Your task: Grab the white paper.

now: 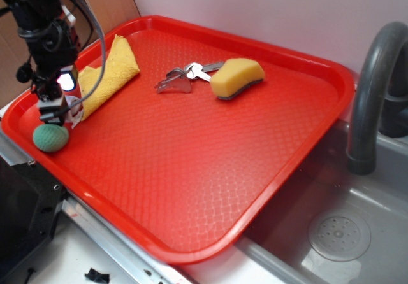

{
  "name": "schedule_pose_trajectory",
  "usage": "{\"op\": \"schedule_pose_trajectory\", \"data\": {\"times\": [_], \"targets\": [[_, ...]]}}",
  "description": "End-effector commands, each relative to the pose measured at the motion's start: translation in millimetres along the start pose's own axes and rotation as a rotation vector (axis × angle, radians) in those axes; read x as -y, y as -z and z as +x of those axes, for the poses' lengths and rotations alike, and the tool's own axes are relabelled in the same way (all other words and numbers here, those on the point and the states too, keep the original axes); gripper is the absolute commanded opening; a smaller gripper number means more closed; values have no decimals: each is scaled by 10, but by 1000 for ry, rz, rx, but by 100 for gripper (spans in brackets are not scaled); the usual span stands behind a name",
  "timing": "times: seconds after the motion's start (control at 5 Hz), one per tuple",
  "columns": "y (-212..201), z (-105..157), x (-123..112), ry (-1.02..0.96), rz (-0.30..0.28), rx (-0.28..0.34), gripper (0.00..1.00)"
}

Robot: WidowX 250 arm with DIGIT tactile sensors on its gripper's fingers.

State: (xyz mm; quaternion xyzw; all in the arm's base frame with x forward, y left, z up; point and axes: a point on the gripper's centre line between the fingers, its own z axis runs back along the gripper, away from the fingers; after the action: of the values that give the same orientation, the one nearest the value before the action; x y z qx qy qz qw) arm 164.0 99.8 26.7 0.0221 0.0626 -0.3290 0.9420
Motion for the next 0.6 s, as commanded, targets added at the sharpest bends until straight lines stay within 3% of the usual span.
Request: {"op": "schedule_pose_trajectory", "data": {"times": [0.0, 0.2, 0.4], "targets": [[86, 91, 16, 5, 6, -82, 100], [100, 100, 29, 24, -6, -87, 0], [123, 117, 60, 43, -19, -106, 0]]}}
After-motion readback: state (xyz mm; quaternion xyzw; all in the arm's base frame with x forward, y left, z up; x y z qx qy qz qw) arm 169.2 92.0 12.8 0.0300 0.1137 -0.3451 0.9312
